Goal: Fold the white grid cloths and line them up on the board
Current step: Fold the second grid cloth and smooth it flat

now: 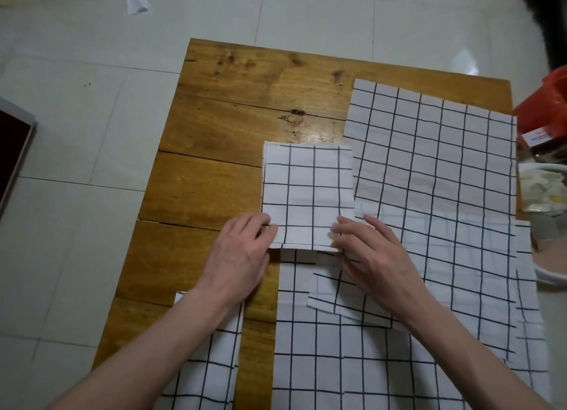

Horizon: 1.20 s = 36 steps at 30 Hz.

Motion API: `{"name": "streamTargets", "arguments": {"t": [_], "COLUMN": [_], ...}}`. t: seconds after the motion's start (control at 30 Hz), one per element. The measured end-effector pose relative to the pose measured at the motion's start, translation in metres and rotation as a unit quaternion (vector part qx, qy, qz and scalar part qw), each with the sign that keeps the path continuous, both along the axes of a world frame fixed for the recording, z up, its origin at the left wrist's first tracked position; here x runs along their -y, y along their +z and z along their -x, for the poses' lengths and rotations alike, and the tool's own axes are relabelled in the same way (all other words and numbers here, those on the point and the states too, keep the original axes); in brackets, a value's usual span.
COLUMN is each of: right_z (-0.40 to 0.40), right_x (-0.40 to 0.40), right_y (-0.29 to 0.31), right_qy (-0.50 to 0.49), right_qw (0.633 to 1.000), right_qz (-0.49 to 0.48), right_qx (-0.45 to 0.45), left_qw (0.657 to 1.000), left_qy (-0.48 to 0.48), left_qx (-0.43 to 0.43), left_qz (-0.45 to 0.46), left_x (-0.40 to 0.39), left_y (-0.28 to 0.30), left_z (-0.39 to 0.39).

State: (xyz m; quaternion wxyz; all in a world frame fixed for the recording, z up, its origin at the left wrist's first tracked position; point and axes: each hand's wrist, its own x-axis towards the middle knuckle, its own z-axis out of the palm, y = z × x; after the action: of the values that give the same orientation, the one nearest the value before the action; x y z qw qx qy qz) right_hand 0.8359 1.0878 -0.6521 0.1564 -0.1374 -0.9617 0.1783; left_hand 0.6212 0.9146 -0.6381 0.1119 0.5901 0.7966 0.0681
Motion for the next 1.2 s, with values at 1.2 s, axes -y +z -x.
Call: {"name": "streamTargets", "arguments": {"t": [1.2], "right_z": [-0.007], "right_x": [0.005], "right_y": [0.0], "right_qy": [-0.179], "right_qw": [0.949], "right_qz": [0.253], "right_qx": [0.057], "left_qw": [0.967], "left_qy": [0.098], "left_qx": [0.192], "left_qz": [-0.137], "left_x": [0.017], "left_y": [-0.013], "left_z": [0.005]}}
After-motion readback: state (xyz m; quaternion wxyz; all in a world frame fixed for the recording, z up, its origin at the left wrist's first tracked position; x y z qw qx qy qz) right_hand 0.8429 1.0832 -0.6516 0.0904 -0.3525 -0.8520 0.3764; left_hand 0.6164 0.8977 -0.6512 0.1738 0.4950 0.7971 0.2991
